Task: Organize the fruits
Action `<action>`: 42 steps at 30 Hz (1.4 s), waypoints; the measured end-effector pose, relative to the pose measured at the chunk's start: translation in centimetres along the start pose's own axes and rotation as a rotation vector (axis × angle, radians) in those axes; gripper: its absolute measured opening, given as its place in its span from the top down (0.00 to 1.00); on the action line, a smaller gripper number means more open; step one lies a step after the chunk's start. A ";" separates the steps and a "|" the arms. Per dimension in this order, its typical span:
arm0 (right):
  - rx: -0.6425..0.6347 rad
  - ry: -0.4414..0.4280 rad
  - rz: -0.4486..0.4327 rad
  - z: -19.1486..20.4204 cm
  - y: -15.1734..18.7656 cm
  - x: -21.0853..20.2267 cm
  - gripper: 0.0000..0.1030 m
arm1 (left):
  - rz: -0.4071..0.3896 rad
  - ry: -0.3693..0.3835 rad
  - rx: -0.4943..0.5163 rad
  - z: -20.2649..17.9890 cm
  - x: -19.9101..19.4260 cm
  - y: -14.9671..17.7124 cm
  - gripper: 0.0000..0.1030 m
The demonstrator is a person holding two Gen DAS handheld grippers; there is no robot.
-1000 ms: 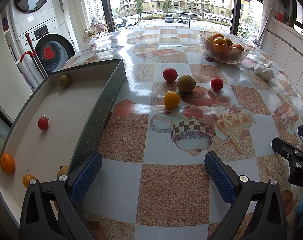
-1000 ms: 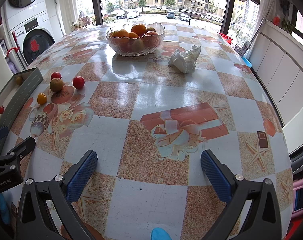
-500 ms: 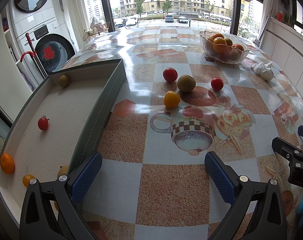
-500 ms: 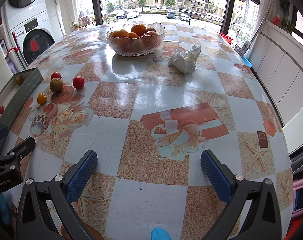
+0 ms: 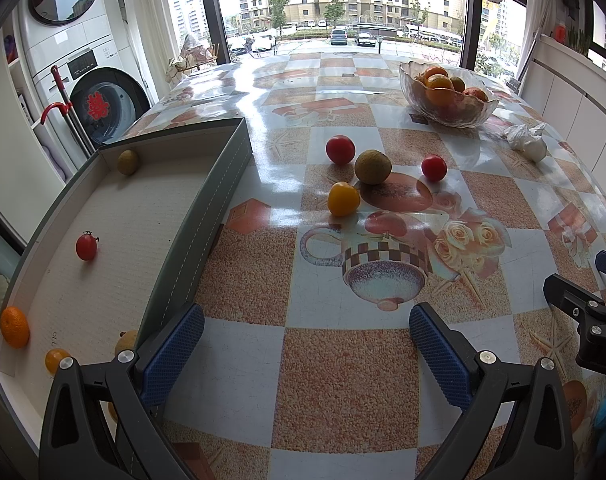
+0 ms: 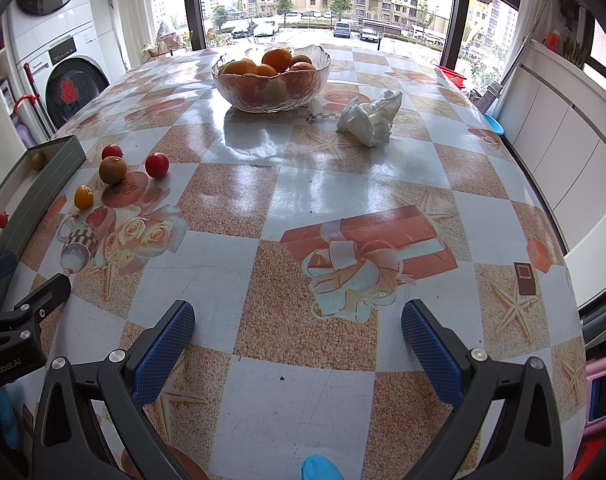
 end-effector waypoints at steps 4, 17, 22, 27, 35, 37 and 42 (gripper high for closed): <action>0.000 0.000 0.000 0.0 0.0 0.0 0.00 | 0.000 0.000 0.000 0.0 0.0 0.0 0.00; 0.000 0.000 0.000 0.0 0.0 0.0 0.00 | 0.000 0.000 0.000 0.0 0.0 -0.1 0.00; 0.000 0.000 0.001 0.0 0.0 0.0 0.00 | 0.003 0.001 -0.002 0.0 0.0 0.0 0.00; 0.001 -0.020 0.078 -0.1 -0.9 0.4 0.00 | 0.012 0.003 -0.001 0.0 0.0 -0.2 0.00; -0.083 -0.143 0.054 3.1 -4.6 2.0 0.00 | 0.032 0.019 -0.005 -0.2 0.5 -1.1 0.00; -0.107 -0.156 0.043 4.1 -5.8 2.7 0.02 | 0.034 0.033 -0.012 -0.3 0.6 -1.4 0.00; -0.174 -0.162 0.000 6.1 -8.5 4.1 0.16 | 0.029 0.029 -0.015 -0.6 1.1 -2.4 0.00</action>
Point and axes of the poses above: each gripper's, at about its wrist camera, not at the fingertips, and x roughly the way its jaws point, z to its left, y to its underside, the point moved 2 cm from there along x, roughly the way its jaws point, and after that the axes turned 10 degrees about -x, right-handed, at the moved point
